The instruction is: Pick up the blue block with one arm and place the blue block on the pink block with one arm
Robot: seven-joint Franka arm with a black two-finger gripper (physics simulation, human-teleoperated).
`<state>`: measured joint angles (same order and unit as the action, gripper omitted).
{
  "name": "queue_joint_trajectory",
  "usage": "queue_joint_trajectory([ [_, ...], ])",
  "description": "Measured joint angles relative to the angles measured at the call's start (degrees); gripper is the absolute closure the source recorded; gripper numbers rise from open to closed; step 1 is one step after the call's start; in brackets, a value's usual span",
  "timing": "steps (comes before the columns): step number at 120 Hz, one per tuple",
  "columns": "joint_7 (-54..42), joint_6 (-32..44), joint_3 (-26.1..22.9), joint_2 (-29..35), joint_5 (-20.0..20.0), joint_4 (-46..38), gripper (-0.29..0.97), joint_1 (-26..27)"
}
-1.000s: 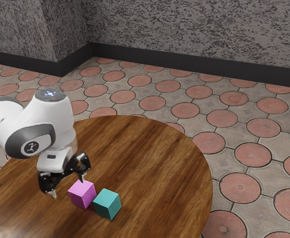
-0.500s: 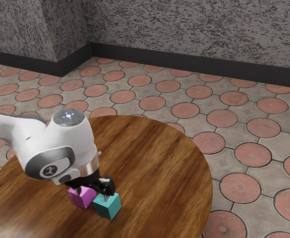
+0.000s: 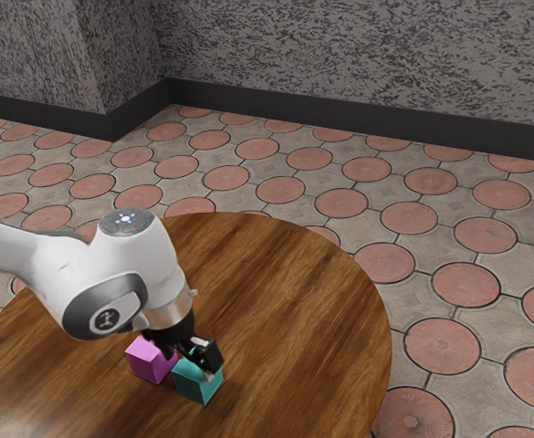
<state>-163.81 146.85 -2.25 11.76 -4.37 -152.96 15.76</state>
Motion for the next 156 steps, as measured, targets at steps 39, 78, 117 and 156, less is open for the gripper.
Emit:
queue_joint_trajectory([
  [39, -2.2, 0.09, 0.0, -0.73, 8.21, 0.16, 0.0, 0.02],
  [78, -2.2, 1.08, 0.19, -3.81, 4.5, 1.02, 0.0, -0.02],
  [117, -2.2, 3.77, 0.8, -5.54, 0.53, 1.77, 0.0, -0.01],
  [156, -2.2, 4.93, 1.37, -7.29, -0.91, 1.86, 0.0, -0.02],
])
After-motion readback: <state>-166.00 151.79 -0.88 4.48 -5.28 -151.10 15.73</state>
